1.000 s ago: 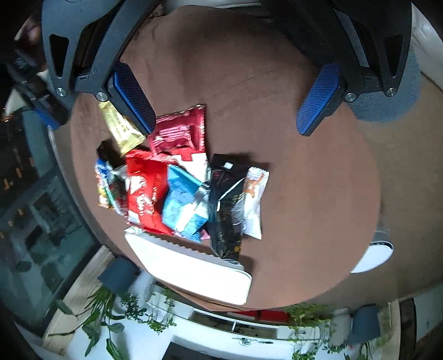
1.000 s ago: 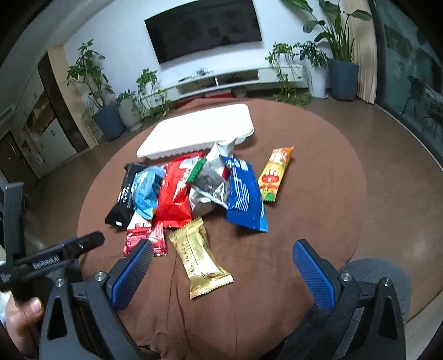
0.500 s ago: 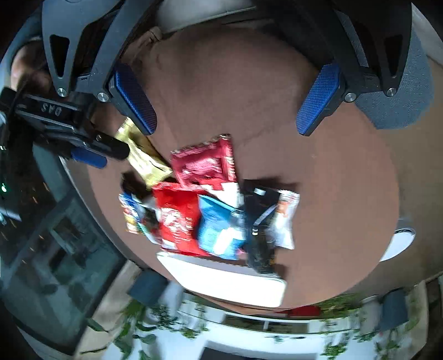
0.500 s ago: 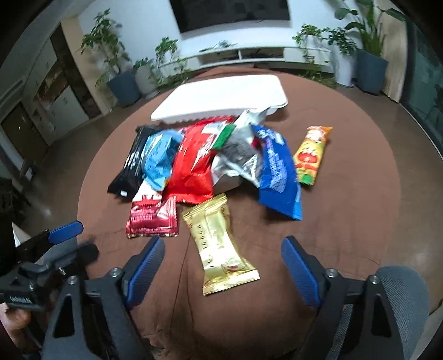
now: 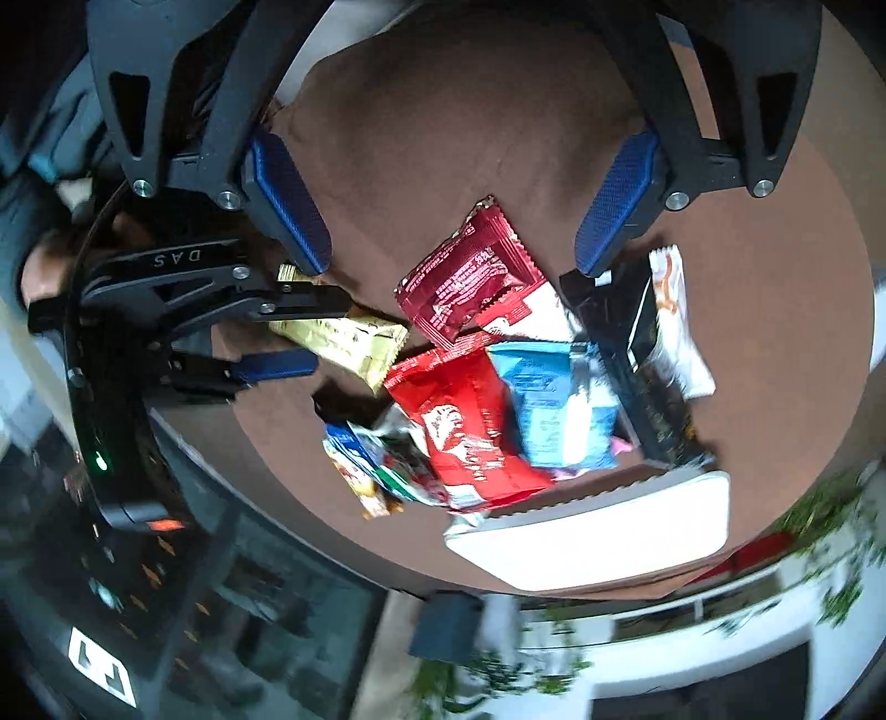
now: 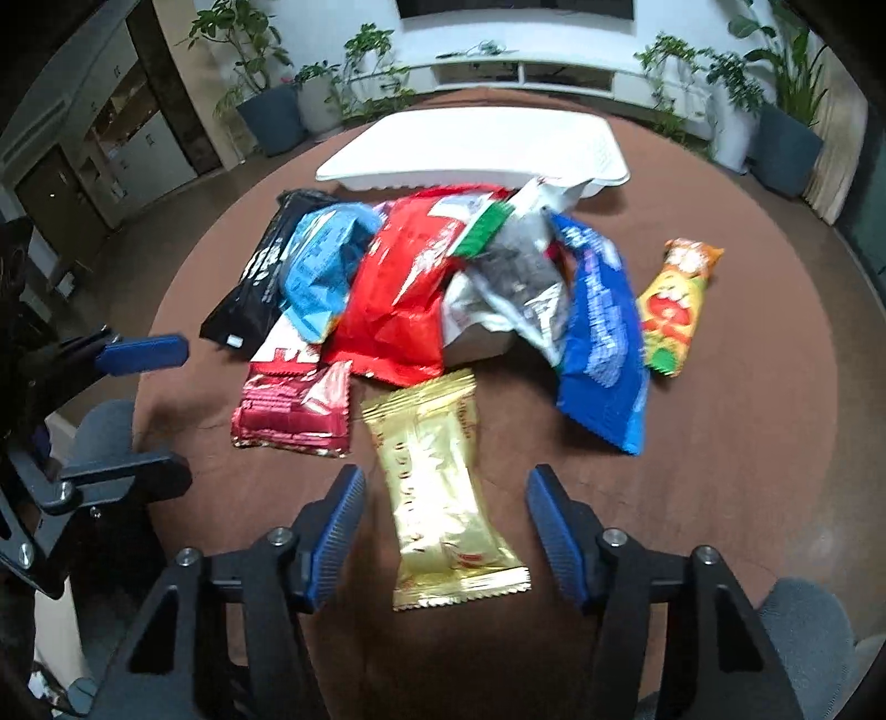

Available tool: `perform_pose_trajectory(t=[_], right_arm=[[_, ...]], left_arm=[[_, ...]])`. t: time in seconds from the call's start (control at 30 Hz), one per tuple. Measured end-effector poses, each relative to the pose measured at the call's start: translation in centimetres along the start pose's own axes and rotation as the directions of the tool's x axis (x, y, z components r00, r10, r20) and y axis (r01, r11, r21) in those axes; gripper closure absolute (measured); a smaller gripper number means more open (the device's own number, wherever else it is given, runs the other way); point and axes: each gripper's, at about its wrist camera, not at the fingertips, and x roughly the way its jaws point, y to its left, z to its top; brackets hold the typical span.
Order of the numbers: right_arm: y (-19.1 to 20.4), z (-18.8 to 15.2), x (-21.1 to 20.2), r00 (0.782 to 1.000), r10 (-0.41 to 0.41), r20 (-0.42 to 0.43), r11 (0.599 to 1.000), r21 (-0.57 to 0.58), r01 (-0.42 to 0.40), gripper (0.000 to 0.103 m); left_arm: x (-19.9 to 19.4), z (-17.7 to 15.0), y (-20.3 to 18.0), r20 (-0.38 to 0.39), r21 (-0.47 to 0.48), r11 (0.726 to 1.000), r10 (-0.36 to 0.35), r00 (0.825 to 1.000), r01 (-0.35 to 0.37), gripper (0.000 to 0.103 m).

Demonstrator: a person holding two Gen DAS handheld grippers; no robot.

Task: Organize snacks
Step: 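Grasp the red wrapped candy with the left tool while the right tool grasps the gold bar, then lift the red candy with the left tool while the right tool lifts the gold bar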

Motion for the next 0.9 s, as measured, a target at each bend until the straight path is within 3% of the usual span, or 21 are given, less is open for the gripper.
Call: perform_pose_trajectory(t=[0.07, 0.13, 0.23, 0.4, 0.47, 0.77, 0.9], right_arm=[[0.3, 0.0, 0.7, 1.0, -0.007, -0.017, 1.0, -0.024, 0.007, 0.039], [0.9, 0.1, 0.9, 0.999, -0.036, -0.011, 0.997, -0.067, 0.035, 0.041], [1.2, 0.4, 1.1, 0.998, -0.057, -0.012, 0.995, -0.089, 0.055, 0.046], [0.8, 0.4, 0.9, 0.998, -0.068, -0.004, 0.992, -0.104, 0.067, 0.067], [0.4, 0.5, 0.8, 0.999, -0.052, -0.004, 0.995, -0.089, 0.051, 0.07], [-0.7, -0.8, 0.1, 0.999, 0.037, 0.023, 0.999, -0.003, -0.037, 0.07], [-1.4, -1.0, 0.1, 0.997, 0.071, 0.028, 0.997, 0.032, -0.072, 0.07]], left_arm=[[0.1, 0.3, -0.2, -0.021, 0.044, 0.999, 0.0, 1.0, 0.001, 0.022], [0.3, 0.7, -0.3, -0.042, 0.079, 0.997, -0.005, 0.999, 0.008, 0.04], [1.0, 1.0, -0.4, -0.073, 0.116, 0.993, -0.015, 0.997, 0.023, 0.054], [1.9, 1.1, -1.1, -0.096, 0.157, 0.986, -0.036, 0.995, 0.051, 0.054], [2.2, 1.2, -1.6, -0.101, 0.178, 0.983, -0.032, 0.994, 0.05, 0.054], [4.5, 2.5, -2.4, -0.146, 0.252, 0.967, -0.01, 0.989, 0.047, 0.055], [5.7, 3.2, -3.0, -0.174, 0.302, 0.953, 0.024, 0.984, 0.03, 0.062]])
